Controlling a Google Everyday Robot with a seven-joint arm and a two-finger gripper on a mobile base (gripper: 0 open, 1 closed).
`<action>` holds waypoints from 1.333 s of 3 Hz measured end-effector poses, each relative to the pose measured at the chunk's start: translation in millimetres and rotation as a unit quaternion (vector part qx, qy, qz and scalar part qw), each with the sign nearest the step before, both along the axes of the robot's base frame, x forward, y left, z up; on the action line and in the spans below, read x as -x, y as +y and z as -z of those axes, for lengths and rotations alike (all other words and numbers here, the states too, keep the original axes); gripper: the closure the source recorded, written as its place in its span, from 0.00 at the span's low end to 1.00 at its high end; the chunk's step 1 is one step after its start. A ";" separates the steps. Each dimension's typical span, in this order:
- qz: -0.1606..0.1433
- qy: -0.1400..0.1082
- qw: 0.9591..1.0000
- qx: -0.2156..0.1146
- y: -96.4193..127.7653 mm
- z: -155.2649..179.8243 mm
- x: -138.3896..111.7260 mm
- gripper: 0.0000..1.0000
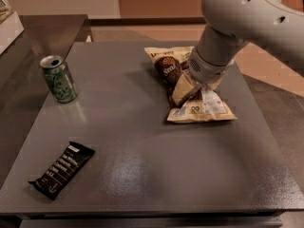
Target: Move brown chip bag near green can
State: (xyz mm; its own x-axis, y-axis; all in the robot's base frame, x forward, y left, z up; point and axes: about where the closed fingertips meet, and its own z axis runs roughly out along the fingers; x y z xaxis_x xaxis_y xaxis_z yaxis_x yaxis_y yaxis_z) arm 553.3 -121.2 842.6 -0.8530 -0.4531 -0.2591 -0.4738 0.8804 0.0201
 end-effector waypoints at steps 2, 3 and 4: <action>-0.028 -0.017 0.999 -0.007 16.5 -18.5 -1.5 0.86; -0.053 -0.035 0.998 -0.006 28.9 -37.5 -8.3 1.00; -0.088 -0.050 0.995 -0.005 48.9 -52.6 -20.9 1.00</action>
Offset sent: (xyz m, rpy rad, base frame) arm 0.0069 0.0291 0.0401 0.0157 -0.0783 0.1063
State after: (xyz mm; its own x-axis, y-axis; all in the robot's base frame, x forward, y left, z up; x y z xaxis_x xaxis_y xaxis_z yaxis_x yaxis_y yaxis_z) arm 574.2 -72.3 895.3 -0.7308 -0.5896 -0.3439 -0.6203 0.7839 -0.0261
